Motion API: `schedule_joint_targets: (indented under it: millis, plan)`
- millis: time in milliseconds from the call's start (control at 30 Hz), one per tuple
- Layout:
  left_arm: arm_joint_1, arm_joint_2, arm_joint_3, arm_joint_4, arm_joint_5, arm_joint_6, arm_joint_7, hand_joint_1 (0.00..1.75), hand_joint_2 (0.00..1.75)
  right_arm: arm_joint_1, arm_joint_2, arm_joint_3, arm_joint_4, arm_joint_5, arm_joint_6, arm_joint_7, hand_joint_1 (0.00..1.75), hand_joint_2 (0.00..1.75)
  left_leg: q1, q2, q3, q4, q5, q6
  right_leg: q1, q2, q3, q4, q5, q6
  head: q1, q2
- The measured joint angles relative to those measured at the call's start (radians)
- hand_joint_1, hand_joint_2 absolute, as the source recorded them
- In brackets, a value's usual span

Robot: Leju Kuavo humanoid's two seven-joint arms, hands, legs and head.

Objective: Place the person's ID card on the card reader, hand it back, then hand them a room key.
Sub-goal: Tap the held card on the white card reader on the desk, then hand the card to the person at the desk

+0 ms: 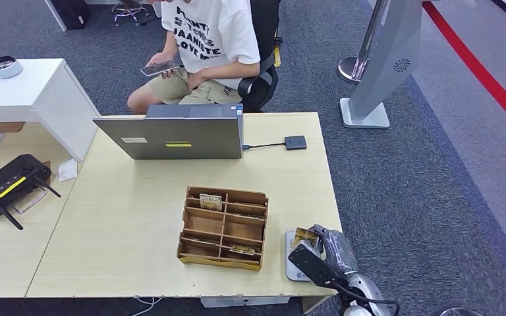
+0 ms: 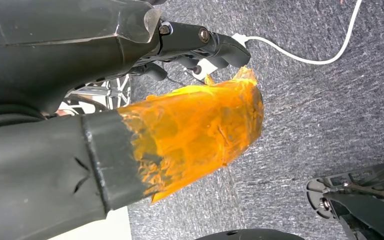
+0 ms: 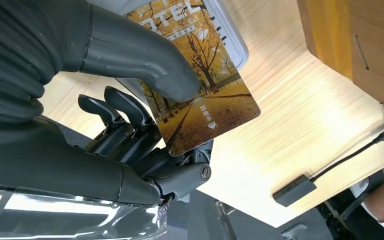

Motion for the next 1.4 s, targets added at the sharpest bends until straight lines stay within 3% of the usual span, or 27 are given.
schedule_joint_targets:
  millis: [1400]
  plan:
    - [0.000,0.000,0.017,0.000,-0.008,-0.001,0.001,0.00,0.00,-0.019,-0.001,0.015,0.047,0.085,0.017,0.057,1.75,1.75,0.000,0.000,0.001,0.000,0.000,0.000,0.000,0.000,0.001,0.000,0.000,0.000,0.000,0.000]
